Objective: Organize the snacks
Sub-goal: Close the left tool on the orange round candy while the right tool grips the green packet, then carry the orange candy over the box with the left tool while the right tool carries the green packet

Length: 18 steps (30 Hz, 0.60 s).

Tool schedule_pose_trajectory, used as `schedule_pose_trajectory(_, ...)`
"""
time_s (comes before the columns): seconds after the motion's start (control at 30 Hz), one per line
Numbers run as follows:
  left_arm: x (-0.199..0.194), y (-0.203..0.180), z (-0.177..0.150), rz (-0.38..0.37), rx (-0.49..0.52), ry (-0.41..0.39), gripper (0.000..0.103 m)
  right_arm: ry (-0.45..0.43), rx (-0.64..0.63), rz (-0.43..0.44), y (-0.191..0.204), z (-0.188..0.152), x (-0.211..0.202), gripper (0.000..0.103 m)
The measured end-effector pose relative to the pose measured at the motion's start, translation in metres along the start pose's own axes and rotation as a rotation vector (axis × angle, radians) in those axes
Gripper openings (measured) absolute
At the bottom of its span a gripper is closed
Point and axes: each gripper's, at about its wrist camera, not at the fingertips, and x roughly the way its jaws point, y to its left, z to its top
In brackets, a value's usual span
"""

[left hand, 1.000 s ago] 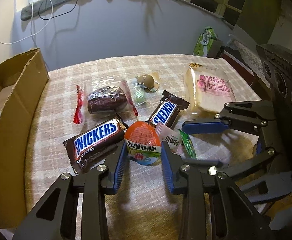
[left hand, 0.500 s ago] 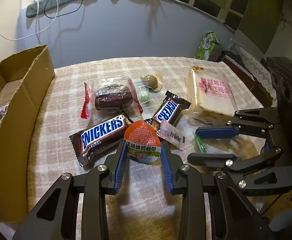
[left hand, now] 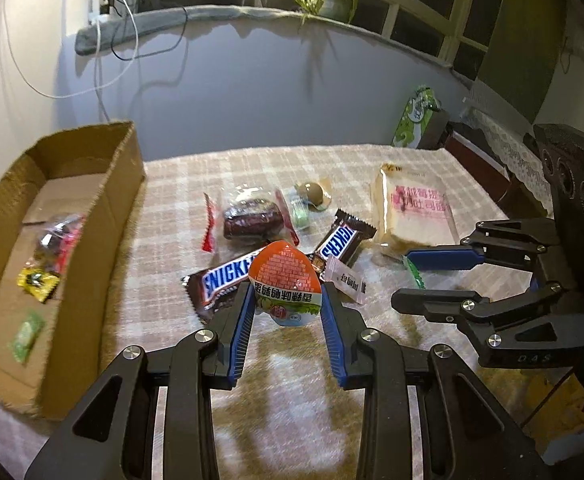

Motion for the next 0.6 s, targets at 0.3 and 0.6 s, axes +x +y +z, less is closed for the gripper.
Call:
schedule_pose_trajectory(0.3, -0.033, 0.013, 0.001, 0.040, -0.018, -0.068, 0.032, -0.044, -0.028, 0.004, 0.019, 0.020, -0.012, 0.040)
schedule_pose_trajectory(0.6, -0.057, 0.038, 0.002, 0.093, -0.043, -0.116, 0.032, -0.083, -0.066, 0.020, 0.042, 0.053, -0.011, 0.040)
